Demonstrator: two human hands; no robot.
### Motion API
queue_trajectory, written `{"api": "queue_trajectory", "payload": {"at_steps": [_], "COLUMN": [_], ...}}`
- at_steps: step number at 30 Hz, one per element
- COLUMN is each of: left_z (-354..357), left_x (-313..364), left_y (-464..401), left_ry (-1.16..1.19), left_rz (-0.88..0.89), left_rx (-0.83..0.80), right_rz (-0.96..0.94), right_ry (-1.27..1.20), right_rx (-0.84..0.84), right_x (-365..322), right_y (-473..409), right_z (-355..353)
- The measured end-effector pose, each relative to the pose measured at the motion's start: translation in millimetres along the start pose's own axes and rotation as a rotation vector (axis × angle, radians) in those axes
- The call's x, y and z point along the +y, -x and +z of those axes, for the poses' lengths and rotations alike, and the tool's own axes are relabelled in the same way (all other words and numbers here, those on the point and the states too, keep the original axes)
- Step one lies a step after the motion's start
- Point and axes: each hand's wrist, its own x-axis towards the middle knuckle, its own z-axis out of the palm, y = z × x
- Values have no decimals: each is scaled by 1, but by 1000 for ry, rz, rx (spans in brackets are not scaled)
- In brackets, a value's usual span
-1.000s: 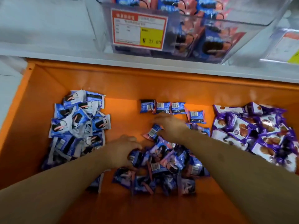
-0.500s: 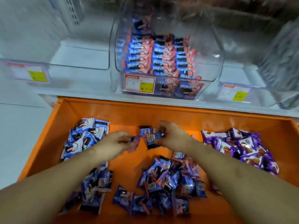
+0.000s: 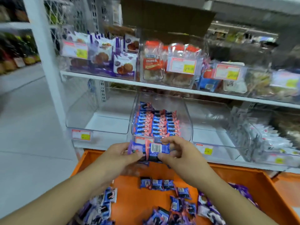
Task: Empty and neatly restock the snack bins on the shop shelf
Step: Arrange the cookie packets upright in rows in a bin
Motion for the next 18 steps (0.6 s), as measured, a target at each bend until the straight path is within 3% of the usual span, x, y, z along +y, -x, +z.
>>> {"api": "queue_trajectory", "payload": {"at_steps": [6, 11, 14, 18], "left_z": [-1, 6, 6, -3], "left_x": [7, 9, 10, 7], "left_y": [-3, -18, -25, -28], "left_ry": [136, 292, 320, 303], "left_rz": [-35, -72, -13, 84], "left_rx": [88, 85, 46, 70], "right_rz": [20, -274, -502, -472], "right_ry": [11, 200, 294, 225], "right_rx": [131, 349, 299, 163], "right_x": [-2, -3, 1, -1], "right_y": [4, -8, -19, -22], "right_z": [-1, 12, 18, 16]}}
